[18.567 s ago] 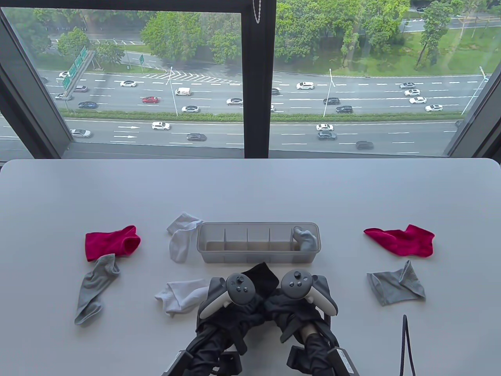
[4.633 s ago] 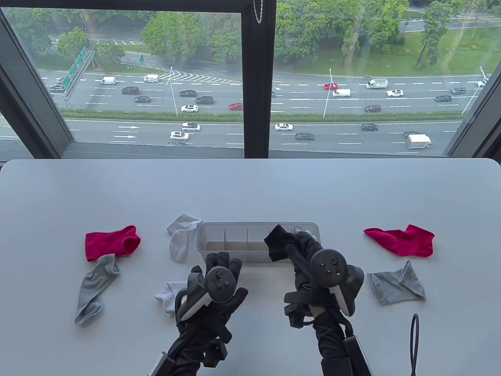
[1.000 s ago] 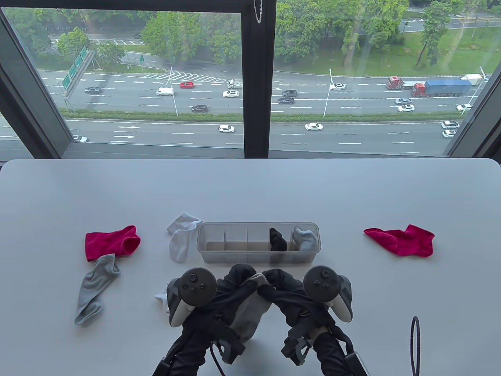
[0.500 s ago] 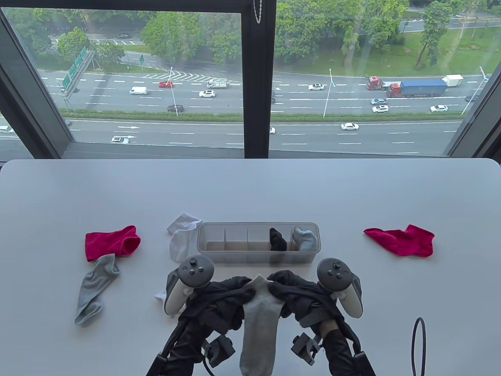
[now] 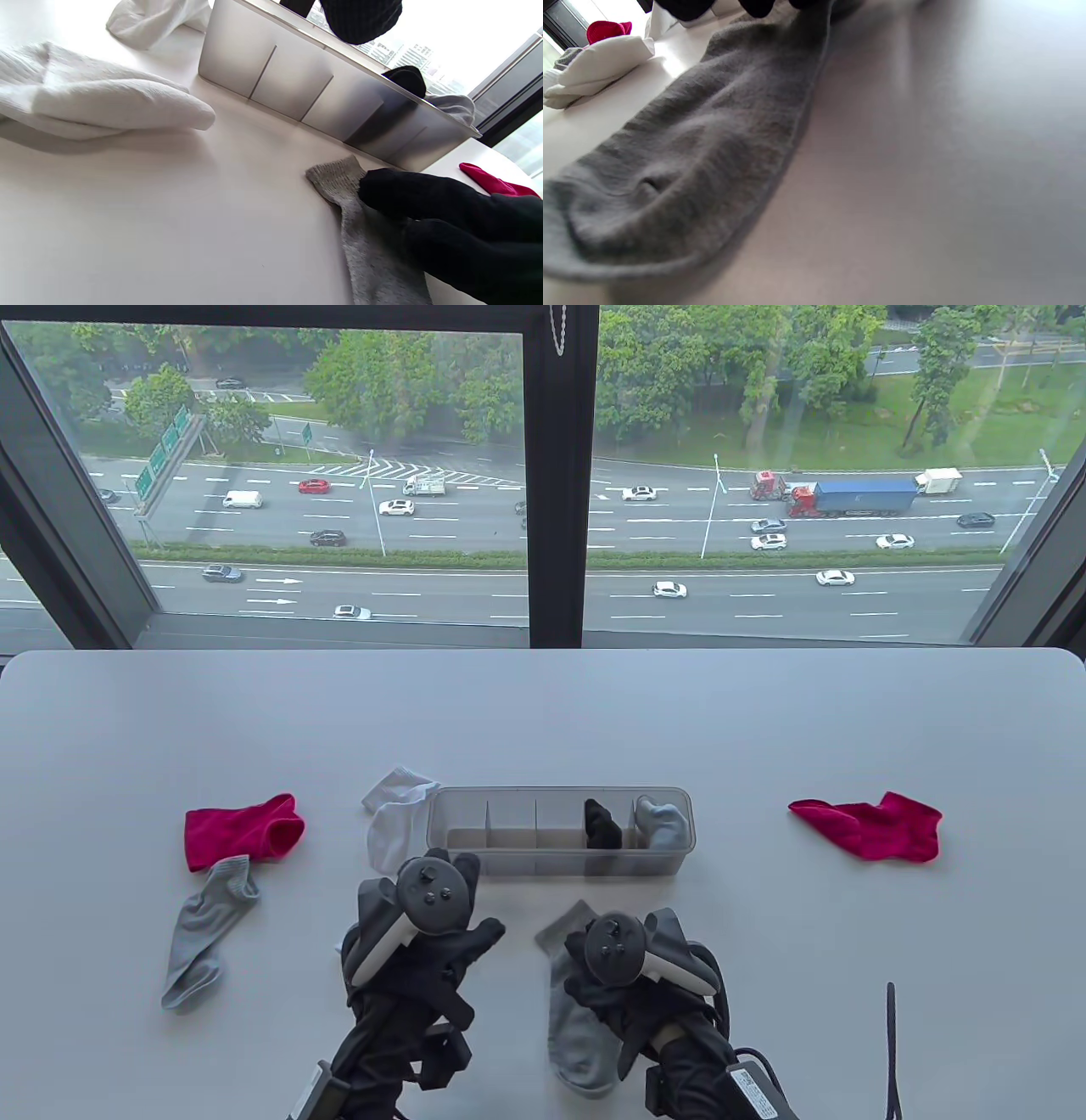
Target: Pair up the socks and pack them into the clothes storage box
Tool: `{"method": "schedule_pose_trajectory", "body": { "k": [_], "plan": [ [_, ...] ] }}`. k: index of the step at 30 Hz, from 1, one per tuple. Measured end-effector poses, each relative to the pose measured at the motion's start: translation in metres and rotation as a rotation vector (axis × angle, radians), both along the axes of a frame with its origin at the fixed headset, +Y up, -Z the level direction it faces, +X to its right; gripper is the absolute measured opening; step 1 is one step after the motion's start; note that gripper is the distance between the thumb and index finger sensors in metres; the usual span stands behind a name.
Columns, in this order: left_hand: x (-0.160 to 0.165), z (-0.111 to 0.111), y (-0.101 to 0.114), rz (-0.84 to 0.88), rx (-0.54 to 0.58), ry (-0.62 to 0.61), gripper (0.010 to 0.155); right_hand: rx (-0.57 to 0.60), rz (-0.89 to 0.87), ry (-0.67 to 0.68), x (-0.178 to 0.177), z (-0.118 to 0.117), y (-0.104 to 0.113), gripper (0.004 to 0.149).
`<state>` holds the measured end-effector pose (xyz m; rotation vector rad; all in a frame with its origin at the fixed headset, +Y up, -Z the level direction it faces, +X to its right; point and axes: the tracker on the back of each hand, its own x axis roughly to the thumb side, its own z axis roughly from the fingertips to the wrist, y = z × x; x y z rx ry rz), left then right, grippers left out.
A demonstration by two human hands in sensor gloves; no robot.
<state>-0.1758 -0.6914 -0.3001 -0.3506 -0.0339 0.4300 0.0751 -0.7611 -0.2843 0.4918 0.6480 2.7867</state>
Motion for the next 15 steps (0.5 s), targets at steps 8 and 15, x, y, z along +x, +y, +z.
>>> {"method": "schedule_pose_trajectory", "body": {
  "k": [8, 15],
  "plan": [
    [-0.151, -0.008, 0.0, -0.214, -0.111, 0.407, 0.079, 0.154, -0.031, -0.04, 0.005, 0.002, 0.017, 0.066],
    [-0.228, 0.003, -0.057, -0.059, -0.247, 0.588, 0.078, 0.188, 0.005, -0.019, -0.002, 0.003, 0.021, 0.066]
  ]
}}
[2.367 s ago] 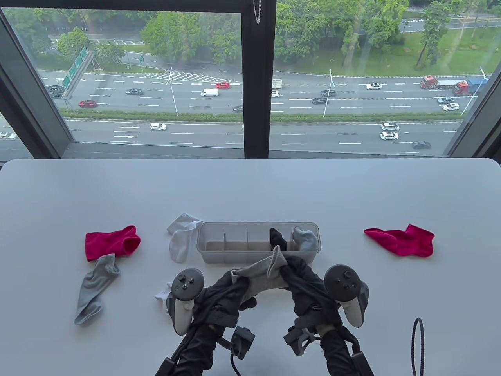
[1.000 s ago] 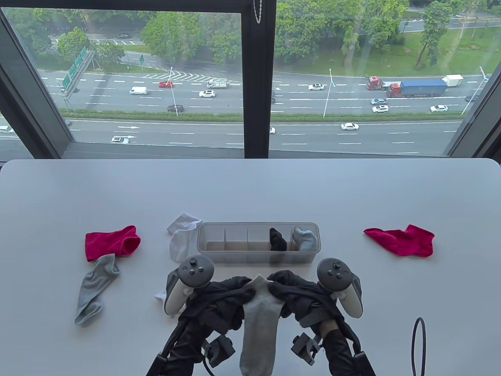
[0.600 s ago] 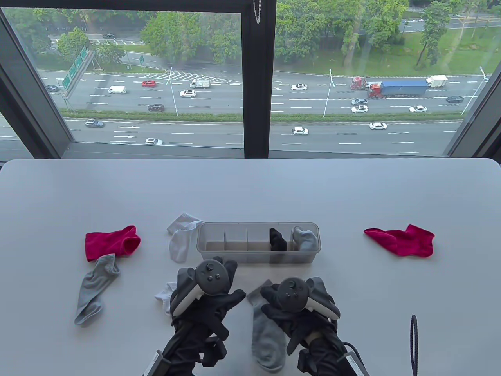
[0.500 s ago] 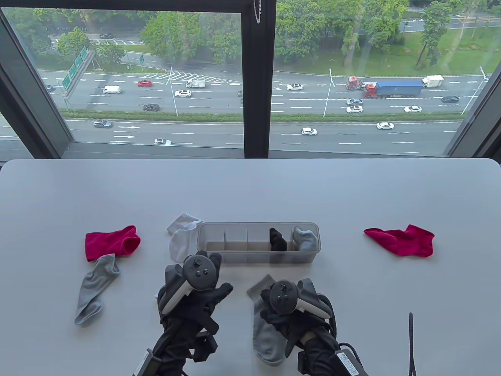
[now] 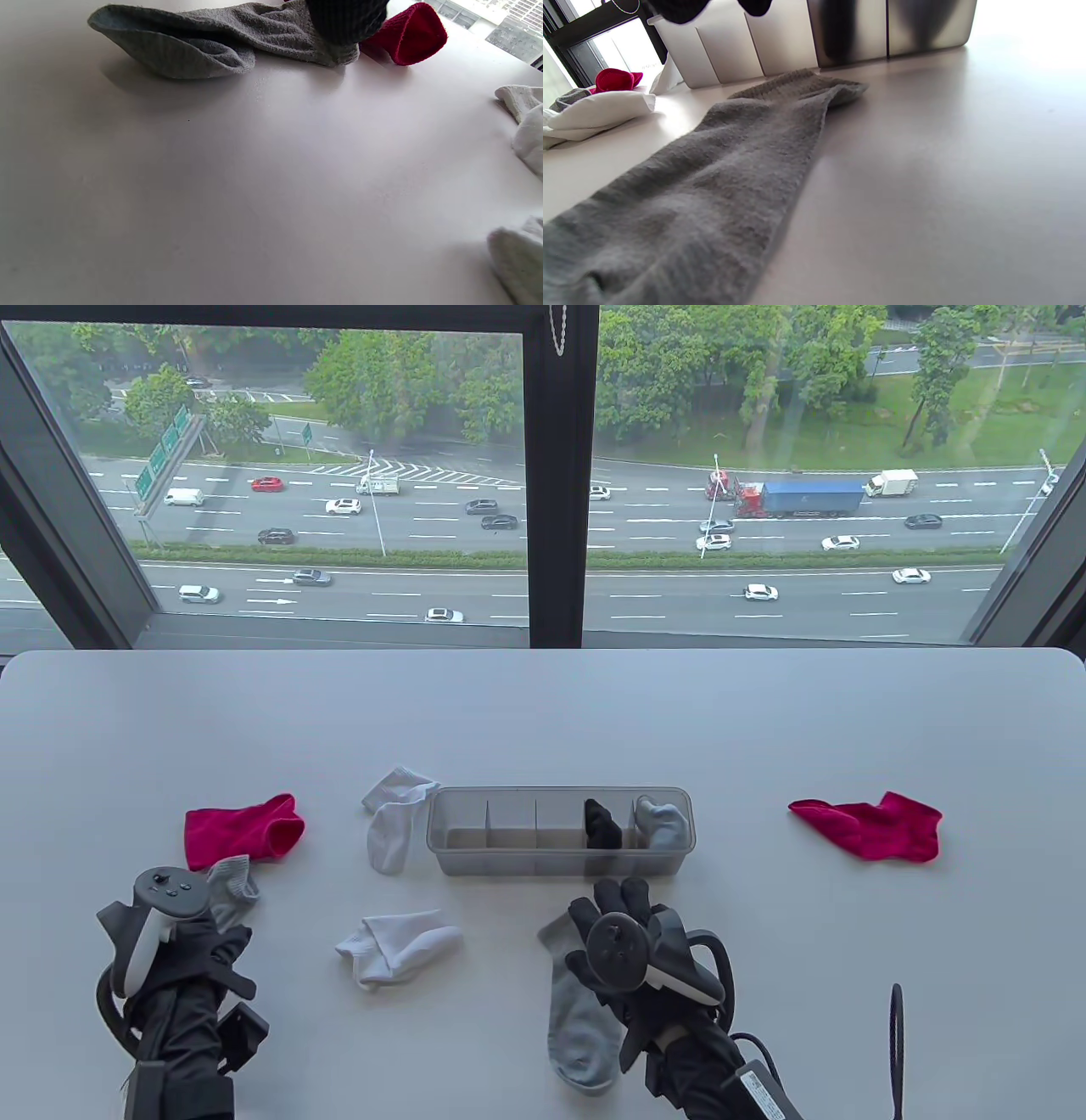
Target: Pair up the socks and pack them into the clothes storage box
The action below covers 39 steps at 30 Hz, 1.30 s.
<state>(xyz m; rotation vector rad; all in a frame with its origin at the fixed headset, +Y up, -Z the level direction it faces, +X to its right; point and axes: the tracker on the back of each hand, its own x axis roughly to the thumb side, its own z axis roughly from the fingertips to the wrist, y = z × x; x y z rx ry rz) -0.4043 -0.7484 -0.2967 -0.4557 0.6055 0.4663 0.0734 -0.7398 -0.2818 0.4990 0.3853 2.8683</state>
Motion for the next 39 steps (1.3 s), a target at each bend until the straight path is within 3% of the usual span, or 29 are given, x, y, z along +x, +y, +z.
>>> {"method": "schedule_pose_trajectory", "body": {
  "k": [2, 6, 9, 13, 16, 19, 25, 27, 29, 30, 31, 32, 34, 38, 39],
  "plan": [
    [-0.005, 0.0, -0.016, 0.027, -0.011, -0.004, 0.076, -0.006, -0.02, -0.012, 0.001, -0.001, 0.0, 0.066],
    [-0.004, 0.0, -0.019, -0.174, -0.055, -0.035, 0.07, 0.009, -0.025, -0.024, 0.003, 0.0, 0.001, 0.066],
    [0.001, 0.003, -0.011, -0.263, 0.041, -0.079, 0.051, 0.024, -0.032, -0.016, 0.003, 0.001, 0.004, 0.066],
    [0.02, 0.007, 0.02, -0.141, 0.296, -0.179, 0.044, 0.084, -0.063, -0.04, 0.001, 0.003, 0.013, 0.063],
    [0.053, 0.005, 0.059, -0.058, 0.438, -0.341, 0.044, 0.069, -0.114, -0.017, -0.002, 0.004, 0.016, 0.068],
    [0.108, 0.007, 0.09, 0.055, 0.531, -0.531, 0.044, -0.012, -0.285, 0.016, -0.003, 0.005, 0.02, 0.079],
    [0.219, 0.009, 0.093, 0.258, 0.53, -0.82, 0.044, -0.144, -0.736, 0.019, 0.008, 0.004, 0.028, 0.097],
    [0.252, 0.009, 0.085, 0.345, 0.498, -0.876, 0.044, -0.144, -0.857, -0.023, 0.018, 0.002, 0.028, 0.084],
    [0.275, 0.008, 0.076, 0.376, 0.469, -0.907, 0.046, -0.107, -0.952, -0.086, 0.029, 0.001, 0.032, 0.049],
    [0.282, 0.007, 0.073, 0.393, 0.448, -0.929, 0.057, -0.096, -0.969, -0.109, 0.032, 0.0, 0.033, 0.04],
    [0.29, 0.007, 0.07, 0.429, 0.422, -0.939, 0.073, -0.063, -0.959, -0.12, 0.035, 0.001, 0.036, 0.039],
    [0.293, 0.007, 0.069, 0.464, 0.442, -0.929, 0.081, -0.035, -0.926, -0.124, 0.036, 0.0, 0.039, 0.039],
    [0.301, 0.005, 0.071, 0.598, 0.565, -0.844, 0.065, 0.031, -0.832, -0.12, 0.038, 0.001, 0.044, 0.038],
    [0.298, 0.006, 0.075, 0.708, 0.715, -0.643, 0.044, 0.078, -0.949, -0.195, 0.049, 0.003, 0.053, 0.038],
    [0.298, 0.005, 0.075, 0.748, 0.695, -0.637, 0.042, 0.097, -0.952, -0.211, 0.05, 0.004, 0.055, 0.038]
  ]
}}
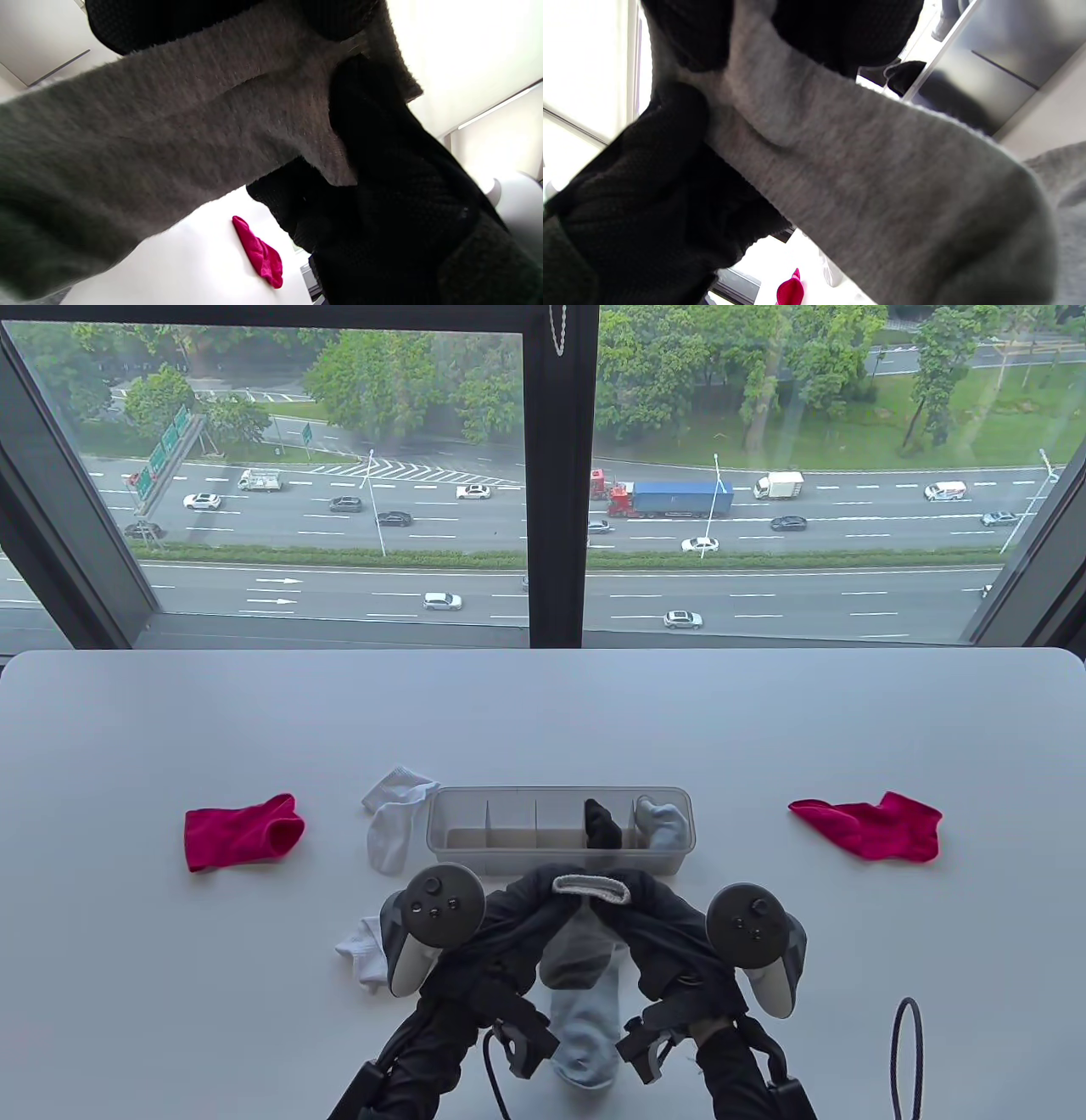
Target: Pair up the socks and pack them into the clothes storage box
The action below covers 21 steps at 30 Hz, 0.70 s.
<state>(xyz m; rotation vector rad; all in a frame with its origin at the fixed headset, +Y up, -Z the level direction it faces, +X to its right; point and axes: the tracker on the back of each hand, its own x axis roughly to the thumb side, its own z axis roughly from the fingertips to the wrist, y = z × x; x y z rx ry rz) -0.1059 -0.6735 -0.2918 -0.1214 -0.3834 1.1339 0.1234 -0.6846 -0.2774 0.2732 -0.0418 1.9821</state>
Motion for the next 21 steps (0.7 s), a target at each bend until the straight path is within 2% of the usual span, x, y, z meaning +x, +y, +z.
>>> {"method": "schedule_pose_trajectory", "body": {
  "k": [2, 4, 5, 7, 9, 12, 14, 15, 18, 21],
  "plan": [
    [0.003, 0.001, -0.003, 0.001, -0.136, -0.05, 0.043, -0.01, 0.027, -0.057, 0.0, 0.001, 0.002, 0.039],
    [0.007, -0.001, -0.017, -0.091, -0.352, -0.085, 0.044, -0.101, 0.142, -0.108, -0.005, -0.002, -0.006, 0.039],
    [0.008, -0.003, -0.026, -0.137, -0.403, -0.102, 0.045, -0.156, 0.22, -0.116, -0.008, -0.005, -0.014, 0.039],
    [0.011, -0.007, -0.052, -0.303, -0.474, -0.046, 0.045, -0.29, 0.382, -0.129, -0.015, -0.013, -0.033, 0.043],
    [0.015, -0.01, -0.073, -0.413, -0.492, -0.029, 0.044, -0.339, 0.511, -0.127, -0.022, -0.022, -0.049, 0.05],
    [0.02, -0.012, -0.09, -0.527, -0.569, -0.029, 0.044, -0.423, 0.745, -0.104, -0.032, -0.035, -0.066, 0.065],
    [0.02, -0.01, -0.096, -0.605, -0.556, 0.002, 0.041, -0.464, 0.875, -0.126, -0.036, -0.041, -0.074, 0.068],
    [0.02, -0.009, -0.098, -0.604, -0.533, 0.007, 0.04, -0.487, 0.915, -0.096, -0.037, -0.043, -0.078, 0.07],
    [0.019, -0.008, -0.098, -0.58, -0.566, -0.02, 0.04, -0.557, 0.883, -0.028, -0.039, -0.042, -0.082, 0.069],
    [0.017, -0.005, -0.096, -0.554, -0.56, -0.039, 0.042, -0.507, 0.961, -0.016, -0.042, -0.038, -0.083, 0.065]
  ]
}}
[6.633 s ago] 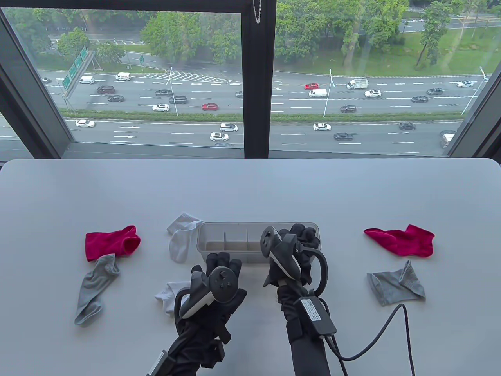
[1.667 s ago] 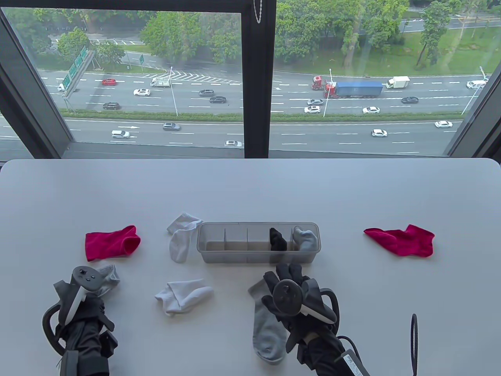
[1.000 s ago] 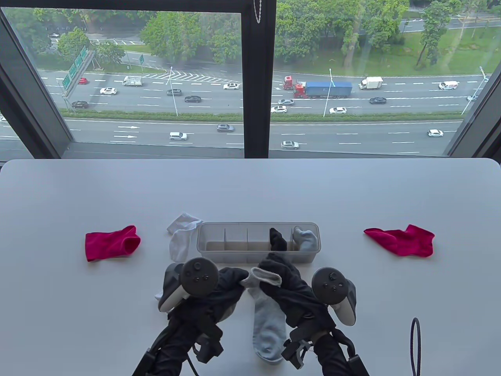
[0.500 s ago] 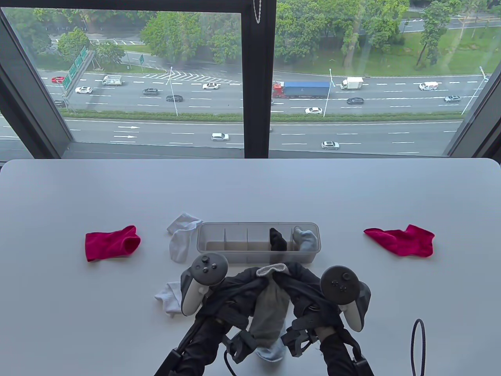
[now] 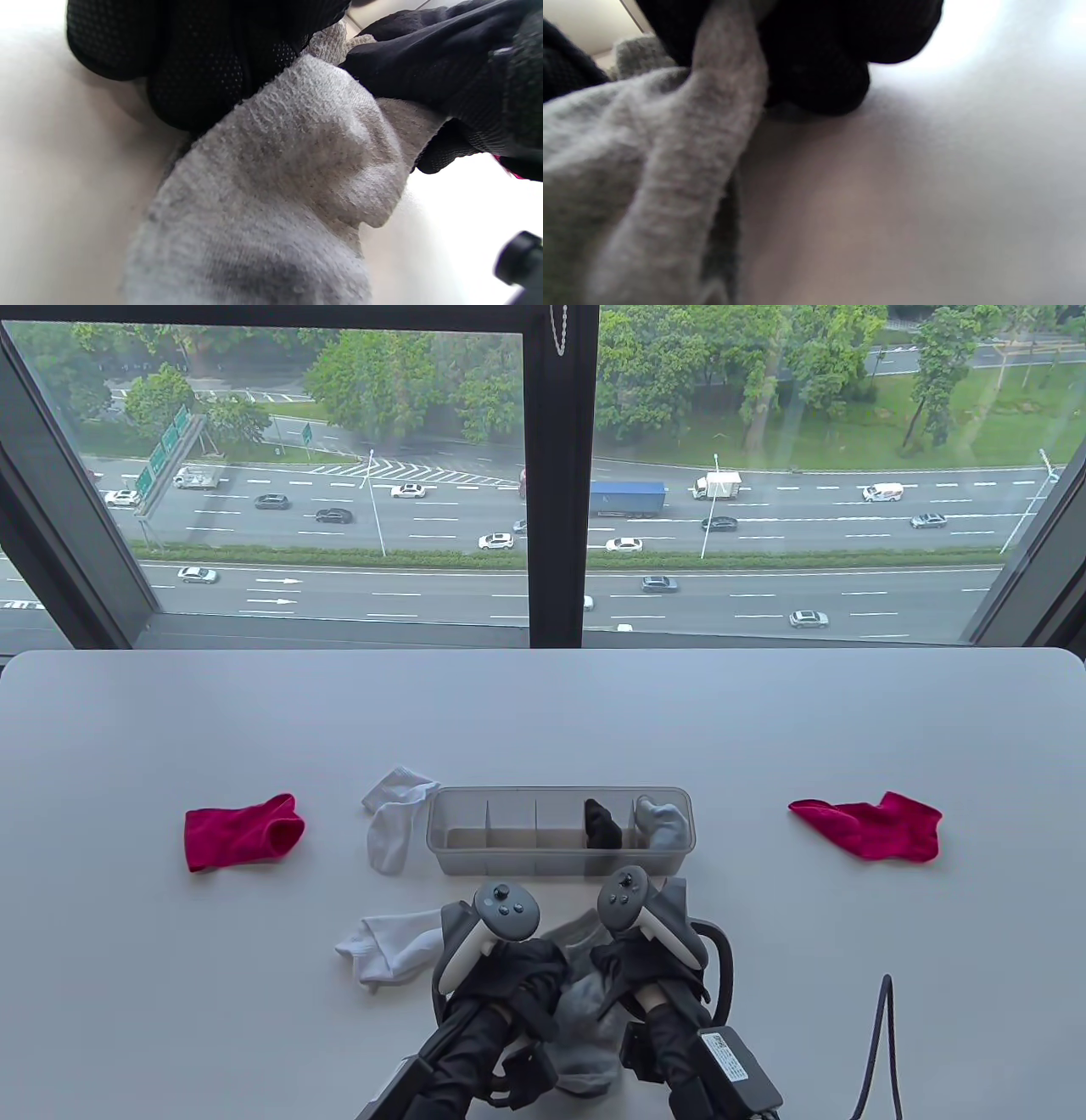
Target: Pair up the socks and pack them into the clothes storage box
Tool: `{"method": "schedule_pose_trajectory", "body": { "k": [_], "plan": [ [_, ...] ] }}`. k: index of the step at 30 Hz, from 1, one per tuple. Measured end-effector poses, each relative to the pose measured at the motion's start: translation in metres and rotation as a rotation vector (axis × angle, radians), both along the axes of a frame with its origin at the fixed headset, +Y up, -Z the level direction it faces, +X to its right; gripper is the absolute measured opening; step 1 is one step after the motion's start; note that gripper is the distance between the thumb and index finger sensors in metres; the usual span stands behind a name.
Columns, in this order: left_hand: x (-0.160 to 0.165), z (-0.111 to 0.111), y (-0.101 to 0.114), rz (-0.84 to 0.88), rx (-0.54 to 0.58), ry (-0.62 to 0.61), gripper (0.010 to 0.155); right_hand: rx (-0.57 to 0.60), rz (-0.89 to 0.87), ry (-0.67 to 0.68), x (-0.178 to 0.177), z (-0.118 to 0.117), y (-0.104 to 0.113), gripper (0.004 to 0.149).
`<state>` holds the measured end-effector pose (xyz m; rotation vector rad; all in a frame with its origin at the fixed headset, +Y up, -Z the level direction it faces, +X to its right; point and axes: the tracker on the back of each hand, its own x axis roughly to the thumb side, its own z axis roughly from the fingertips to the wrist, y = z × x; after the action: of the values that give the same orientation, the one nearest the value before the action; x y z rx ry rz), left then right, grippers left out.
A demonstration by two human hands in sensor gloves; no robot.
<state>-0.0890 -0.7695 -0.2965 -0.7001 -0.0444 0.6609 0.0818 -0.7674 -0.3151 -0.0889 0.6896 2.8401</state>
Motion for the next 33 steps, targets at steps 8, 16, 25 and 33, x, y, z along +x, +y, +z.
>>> {"method": "schedule_pose_trajectory", "body": {
  "k": [8, 16, 25, 33],
  "plan": [
    [-0.025, 0.004, 0.031, 0.083, 0.268, 0.062, 0.07, 0.072, -0.14, 0.12, 0.007, 0.013, 0.0, 0.044],
    [-0.049, -0.007, 0.028, 0.391, 0.164, 0.111, 0.043, 0.212, -0.463, 0.156, 0.007, 0.02, 0.03, 0.058],
    [-0.07, -0.007, 0.051, 0.424, 0.463, 0.201, 0.046, 0.175, -0.944, 0.27, 0.009, 0.024, 0.062, 0.041],
    [-0.056, -0.005, 0.054, 0.716, 0.287, -0.072, 0.044, 0.4, -0.73, 0.201, 0.006, 0.032, 0.072, 0.062]
  ]
}}
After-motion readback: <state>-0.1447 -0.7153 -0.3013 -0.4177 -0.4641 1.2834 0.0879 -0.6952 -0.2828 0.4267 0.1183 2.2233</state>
